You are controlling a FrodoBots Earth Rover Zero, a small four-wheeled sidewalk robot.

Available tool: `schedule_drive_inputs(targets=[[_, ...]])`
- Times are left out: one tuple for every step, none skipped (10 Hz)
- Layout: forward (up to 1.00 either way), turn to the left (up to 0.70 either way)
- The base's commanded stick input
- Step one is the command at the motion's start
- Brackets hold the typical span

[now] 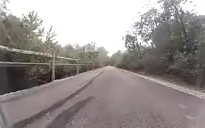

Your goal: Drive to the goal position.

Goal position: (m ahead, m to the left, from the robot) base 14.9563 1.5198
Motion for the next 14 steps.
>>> schedule_drive_inputs(targets=[[0.70, 0.00], [0.70, 0.00], [0.70, 0.00], [0.70, 0.00], [0.70, 0.00], [0.70, 0.00], [0.70, 0.00], [0.70, 0.00], [0.70, 0.00], [0.70, 0.00], [0.70, 0.00], [0.70, 0.00], [0.70, -0.02], [0.70, -0.23]])
